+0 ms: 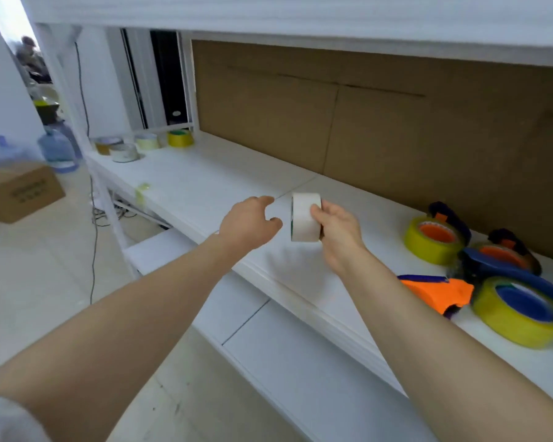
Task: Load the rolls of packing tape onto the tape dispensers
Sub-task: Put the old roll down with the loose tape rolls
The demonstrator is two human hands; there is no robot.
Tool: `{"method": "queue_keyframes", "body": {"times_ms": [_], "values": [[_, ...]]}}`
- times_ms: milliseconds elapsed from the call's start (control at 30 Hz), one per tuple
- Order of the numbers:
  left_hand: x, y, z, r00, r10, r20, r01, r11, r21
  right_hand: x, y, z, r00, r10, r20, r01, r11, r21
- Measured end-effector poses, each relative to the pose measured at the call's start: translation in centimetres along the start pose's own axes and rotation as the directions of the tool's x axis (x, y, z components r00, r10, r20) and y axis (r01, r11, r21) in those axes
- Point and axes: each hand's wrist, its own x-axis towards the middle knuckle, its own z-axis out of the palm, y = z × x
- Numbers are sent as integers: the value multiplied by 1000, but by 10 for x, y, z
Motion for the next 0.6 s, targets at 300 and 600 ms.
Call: {"method": "queue_keyframes", "body": {"times_ms": [300, 600], "values": [[58, -178, -115, 997, -54, -62, 66, 973, 219, 48, 38, 211, 996, -69, 61, 75, 992, -103], [131, -310, -185, 982, -178, -63, 189, 940, 284, 124, 75, 364, 972, -152, 178, 200, 933, -298]]}}
